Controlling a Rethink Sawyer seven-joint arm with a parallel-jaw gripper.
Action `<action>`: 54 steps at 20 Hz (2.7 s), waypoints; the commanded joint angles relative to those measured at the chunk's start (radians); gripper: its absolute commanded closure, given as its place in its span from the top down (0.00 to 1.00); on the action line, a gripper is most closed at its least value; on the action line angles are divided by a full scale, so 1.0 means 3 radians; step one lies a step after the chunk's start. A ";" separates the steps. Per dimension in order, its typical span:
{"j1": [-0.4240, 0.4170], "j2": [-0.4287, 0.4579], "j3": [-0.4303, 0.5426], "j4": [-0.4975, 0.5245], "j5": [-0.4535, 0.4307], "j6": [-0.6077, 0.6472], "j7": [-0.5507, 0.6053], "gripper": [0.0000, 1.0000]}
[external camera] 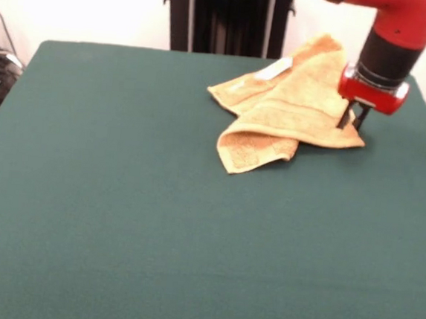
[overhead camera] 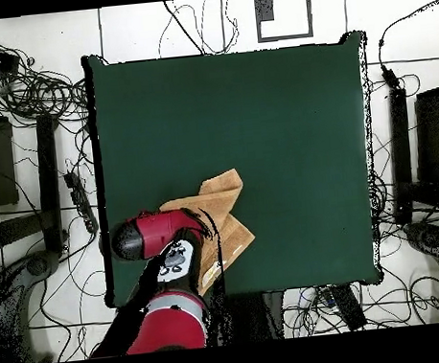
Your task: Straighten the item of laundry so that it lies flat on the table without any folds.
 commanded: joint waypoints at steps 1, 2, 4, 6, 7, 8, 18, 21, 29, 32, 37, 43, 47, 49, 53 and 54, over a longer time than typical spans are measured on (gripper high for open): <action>-0.0086 0.1199 0.0086 -0.0746 0.0207 -0.0908 0.0564 0.00; -0.0093 0.1195 0.0090 -0.0751 0.0203 -0.0871 0.0553 0.00; -0.0118 0.1184 0.0107 -0.0755 0.0189 -0.0814 0.0527 0.00; -0.0140 0.1176 0.0124 -0.0753 0.0187 -0.0776 0.0520 0.00; -0.0133 0.1172 0.0111 -0.0755 0.0183 -0.0769 0.0528 0.00; -0.0106 0.1174 0.0076 -0.0759 0.0189 -0.0806 0.0568 0.00; -0.0868 0.0608 0.0727 -0.0656 0.0127 -0.0411 0.0044 0.00; -0.1019 0.0531 0.0902 -0.0815 0.0143 -0.0108 -0.0098 0.00; -0.1135 0.0356 0.1154 -0.0941 0.0120 0.0293 -0.0040 0.00; -0.1162 0.0130 0.1265 -0.0741 0.0230 0.0558 0.0061 0.00; -0.1123 -0.0318 0.1322 -0.0444 0.0256 0.0801 0.0156 0.00; -0.0747 -0.0481 0.0902 -0.0866 -0.0007 0.1389 0.0263 0.00; -0.0681 -0.0603 0.0836 -0.1041 0.0015 0.1864 0.0351 0.00; -0.0713 -0.0629 0.0884 -0.1056 0.0054 0.1959 0.0327 0.00; -0.0766 -0.0766 0.0991 -0.0989 0.0183 0.2125 0.0322 0.00; -0.0787 -0.0781 0.1018 -0.0991 0.0203 0.2146 0.0301 0.00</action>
